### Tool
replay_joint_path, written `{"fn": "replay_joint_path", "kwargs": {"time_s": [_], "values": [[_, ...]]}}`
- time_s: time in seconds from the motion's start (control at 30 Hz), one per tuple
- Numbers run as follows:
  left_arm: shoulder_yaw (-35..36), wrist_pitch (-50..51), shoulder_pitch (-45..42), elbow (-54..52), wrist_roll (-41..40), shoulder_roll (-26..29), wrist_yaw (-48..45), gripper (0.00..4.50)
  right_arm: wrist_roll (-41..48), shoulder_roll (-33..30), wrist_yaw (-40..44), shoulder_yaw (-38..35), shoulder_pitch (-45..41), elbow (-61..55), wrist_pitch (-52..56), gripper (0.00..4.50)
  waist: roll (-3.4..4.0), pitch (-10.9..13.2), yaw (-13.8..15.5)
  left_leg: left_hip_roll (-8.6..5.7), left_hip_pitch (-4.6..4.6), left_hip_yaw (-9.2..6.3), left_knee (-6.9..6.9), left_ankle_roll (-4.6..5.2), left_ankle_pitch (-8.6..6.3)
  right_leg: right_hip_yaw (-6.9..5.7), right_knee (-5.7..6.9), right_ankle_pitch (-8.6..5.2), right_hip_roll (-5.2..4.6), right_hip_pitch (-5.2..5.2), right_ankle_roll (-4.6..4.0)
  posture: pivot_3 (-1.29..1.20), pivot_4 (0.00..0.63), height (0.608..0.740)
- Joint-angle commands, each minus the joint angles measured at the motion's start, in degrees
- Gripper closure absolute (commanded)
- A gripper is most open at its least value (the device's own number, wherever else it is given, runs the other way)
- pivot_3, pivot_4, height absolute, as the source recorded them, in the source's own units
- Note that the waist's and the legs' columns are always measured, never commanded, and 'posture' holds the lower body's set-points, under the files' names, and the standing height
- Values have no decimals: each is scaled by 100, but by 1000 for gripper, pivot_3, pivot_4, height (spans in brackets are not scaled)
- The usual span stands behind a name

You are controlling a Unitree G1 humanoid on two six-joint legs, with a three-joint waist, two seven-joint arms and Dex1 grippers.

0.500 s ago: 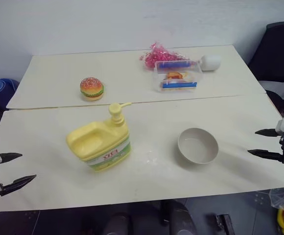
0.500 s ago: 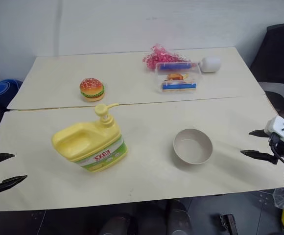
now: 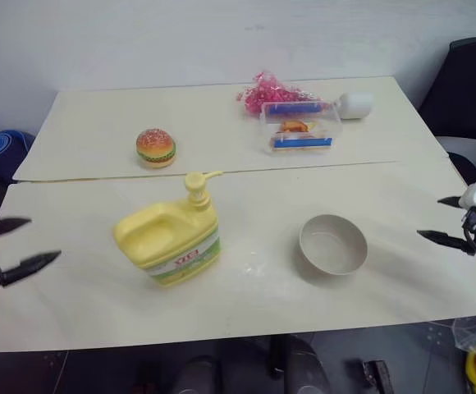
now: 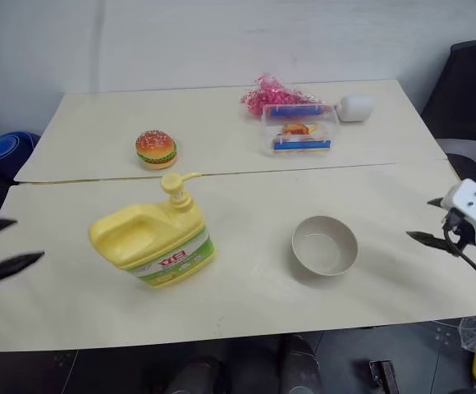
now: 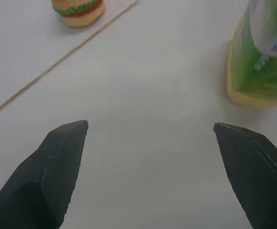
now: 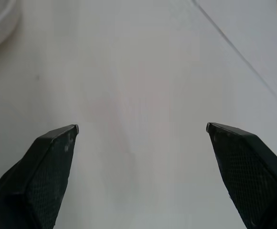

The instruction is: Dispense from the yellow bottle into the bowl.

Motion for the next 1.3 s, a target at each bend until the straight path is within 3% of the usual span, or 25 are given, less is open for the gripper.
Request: {"fn": "replay_joint_path", "kwargs": {"time_s": [0.03, 0.17, 0.4, 0.6, 0.7, 0.83, 1.2, 1.3], "values": [[199, 602, -498, -267, -713, 630, -517, 0, 557, -52, 355, -280, 184, -1052, 480, 26, 1, 0, 3, 1, 2, 1, 0, 0, 0, 2, 3, 0, 0, 0, 0, 0, 150, 740], [-277, 1363, -1565, -847, -1920, 1524, -947, 0, 1434, -187, 670, -536, 1182, -3387, 1827, 26, -7, 4, 50, 3, -7, -7, -1, -3, -1, -6, 2, 0, 4, -6, 0, 0, 150, 740], [-1319, 1382, -1940, -2062, -2383, 1747, -1622, 0, 1787, -124, 757, -404, 2313, -5721, 2393, 26, -3, 11, 109, -9, -4, 20, -4, -13, -5, 16, 7, -2, 26, -22, -3, 0, 150, 740], [-1942, 940, -1989, -2434, -1994, 1569, -1802, 0, 1376, 102, 489, 210, 2271, -5795, 2345, 26, -20, 19, 133, 1, 13, 63, -3, -24, -8, 90, 28, -3, 66, -19, -10, 0, 150, 740], [-2144, 891, -2156, -2439, -1978, 1528, -1730, 0, 1083, 226, 391, 516, 2247, -5660, 2136, 596, -23, 20, 139, 1, 13, 77, -3, -24, -8, 107, 35, -3, 70, -32, -11, 0, 150, 740], [-2469, 860, -2431, -2501, -1920, 1483, -1626, 0, 584, 616, -22, 982, 2094, -5373, 1952, 1952, -25, 19, 142, -1, 13, 85, -3, -24, -8, 113, 35, -2, 72, -35, -11, 0, 150, 740], [-2798, 1028, -3056, -2426, -1952, 1494, -1450, 0, -45, 1079, -403, 1480, 1864, -4743, 1495, 1952, -28, 17, 138, -1, 14, 98, -2, -24, -8, 125, 46, -2, 77, -45, -12, 0, 150, 740], [-2835, 1060, -3126, -2411, -1951, 1479, -1449, 0, -139, 1172, -444, 1540, 1811, -4595, 1381, 2581, -28, 17, 136, -1, 15, 101, 0, -24, -8, 129, 49, -2, 76, -45, -12, 0, 150, 740]]}}
